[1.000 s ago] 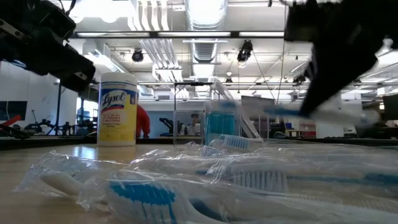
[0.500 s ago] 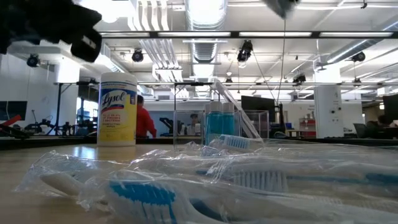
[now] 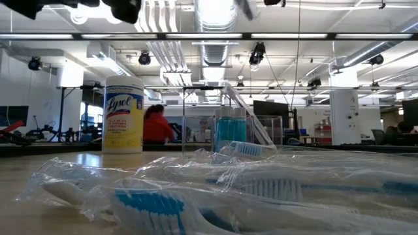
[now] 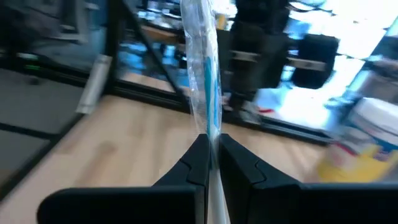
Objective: Pick & Place toothbrushing station
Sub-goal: Put the blue toothbrush into the left compartment of the transparent organizer
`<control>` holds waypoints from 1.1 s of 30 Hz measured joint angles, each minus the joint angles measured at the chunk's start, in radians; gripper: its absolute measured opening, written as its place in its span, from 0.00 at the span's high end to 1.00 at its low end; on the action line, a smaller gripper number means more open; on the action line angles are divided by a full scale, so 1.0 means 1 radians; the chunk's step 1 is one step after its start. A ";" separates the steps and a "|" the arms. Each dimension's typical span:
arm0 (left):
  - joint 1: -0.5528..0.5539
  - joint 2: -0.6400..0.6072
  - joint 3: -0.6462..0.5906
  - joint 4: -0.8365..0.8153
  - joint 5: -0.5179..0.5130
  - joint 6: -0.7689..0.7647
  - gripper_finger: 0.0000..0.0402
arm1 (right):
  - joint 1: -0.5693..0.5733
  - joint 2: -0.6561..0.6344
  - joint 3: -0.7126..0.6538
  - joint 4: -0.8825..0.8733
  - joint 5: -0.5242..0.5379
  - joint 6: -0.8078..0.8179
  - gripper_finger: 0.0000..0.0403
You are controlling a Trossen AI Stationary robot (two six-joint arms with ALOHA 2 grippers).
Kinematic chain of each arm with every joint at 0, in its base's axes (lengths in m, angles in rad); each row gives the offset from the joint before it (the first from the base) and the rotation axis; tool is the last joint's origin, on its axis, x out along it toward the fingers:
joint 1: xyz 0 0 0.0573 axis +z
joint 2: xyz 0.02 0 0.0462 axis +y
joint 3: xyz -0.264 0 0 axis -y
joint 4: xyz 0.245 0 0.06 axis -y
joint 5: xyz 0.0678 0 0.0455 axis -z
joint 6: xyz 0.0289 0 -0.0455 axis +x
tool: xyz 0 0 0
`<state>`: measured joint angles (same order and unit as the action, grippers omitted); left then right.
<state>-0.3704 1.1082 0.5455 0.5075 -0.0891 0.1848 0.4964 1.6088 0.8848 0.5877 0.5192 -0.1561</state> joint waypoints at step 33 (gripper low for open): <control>-0.011 0.319 0.148 0.374 -0.114 -0.003 0.46 | -0.025 -0.018 -0.039 0.077 0.033 -0.023 0.96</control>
<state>-0.3813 1.4273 0.6933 0.8819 -0.2031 0.1814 0.4719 1.5906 0.8463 0.6649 0.5518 -0.1787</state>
